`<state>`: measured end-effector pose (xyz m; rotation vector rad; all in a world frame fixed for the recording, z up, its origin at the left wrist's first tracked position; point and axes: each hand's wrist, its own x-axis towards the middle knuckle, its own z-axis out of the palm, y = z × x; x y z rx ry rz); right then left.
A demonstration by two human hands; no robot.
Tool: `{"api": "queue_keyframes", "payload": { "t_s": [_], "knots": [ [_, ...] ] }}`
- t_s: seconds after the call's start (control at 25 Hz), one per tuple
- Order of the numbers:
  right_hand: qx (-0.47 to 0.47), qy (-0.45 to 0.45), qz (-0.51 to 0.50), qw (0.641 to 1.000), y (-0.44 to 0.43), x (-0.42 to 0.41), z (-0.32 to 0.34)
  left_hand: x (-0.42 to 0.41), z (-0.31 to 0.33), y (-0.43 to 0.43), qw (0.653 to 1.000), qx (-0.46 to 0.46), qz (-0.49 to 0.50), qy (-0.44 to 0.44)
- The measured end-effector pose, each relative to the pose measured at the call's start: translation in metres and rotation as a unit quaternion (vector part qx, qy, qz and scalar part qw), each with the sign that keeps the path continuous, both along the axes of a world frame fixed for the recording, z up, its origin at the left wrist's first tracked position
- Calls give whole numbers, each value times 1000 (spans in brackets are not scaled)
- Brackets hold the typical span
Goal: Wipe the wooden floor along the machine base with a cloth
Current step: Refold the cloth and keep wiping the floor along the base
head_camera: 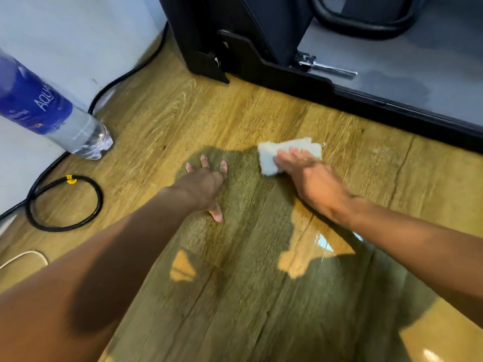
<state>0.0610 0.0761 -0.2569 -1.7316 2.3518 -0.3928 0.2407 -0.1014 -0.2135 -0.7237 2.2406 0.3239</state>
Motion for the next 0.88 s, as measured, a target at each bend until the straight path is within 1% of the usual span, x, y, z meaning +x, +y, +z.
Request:
{"api": "queue_keyframes", "payload": {
  "t_s": [0.08,0.12,0.16,0.2,0.28,0.32,0.36,0.4,0.48,0.56,0.6,0.68,0.72,0.76,0.84,0.88],
  "knots": [
    [-15,29,107,994,18,12,-2,-1,0,0,1000,-6,4,3],
    [-3,47,131,990,17,-1,-2,-1,0,1,1000,-7,6,4],
    [11,64,105,992,9,-20,2,-1,1,1,1000,-6,7,5],
    [24,67,39,997,-3,-41,5,-2,1,2,1000,-4,6,5],
    [7,39,-99,994,-21,-75,7,-2,4,3,1000,-2,4,4],
    [0,41,-131,991,-25,-76,5,-2,5,3,1000,-3,5,3],
    [4,36,-141,989,-24,-66,2,-2,6,4,1000,-2,7,2],
    [7,35,-126,991,-18,-51,-3,-2,8,5,1000,1,10,1],
    [30,58,-43,997,5,-20,-9,-2,10,7,1000,9,19,3],
    [59,74,28,995,17,-23,-7,-3,12,9,1000,13,24,1],
    [68,88,18,994,12,-37,-4,-3,12,9,1000,12,24,0],
    [65,103,-75,990,-6,-63,6,-3,12,9,1000,5,23,-2],
    [57,95,-116,987,-12,-67,9,-3,12,9,1000,2,23,-2],
    [40,82,-128,988,-13,-59,11,-3,11,9,1000,-1,23,-1],
    [23,57,-89,994,7,-19,14,-3,10,9,1000,-6,18,3],
    [27,47,-36,998,25,8,12,-1,9,8,1000,-8,15,6]
  ]
}}
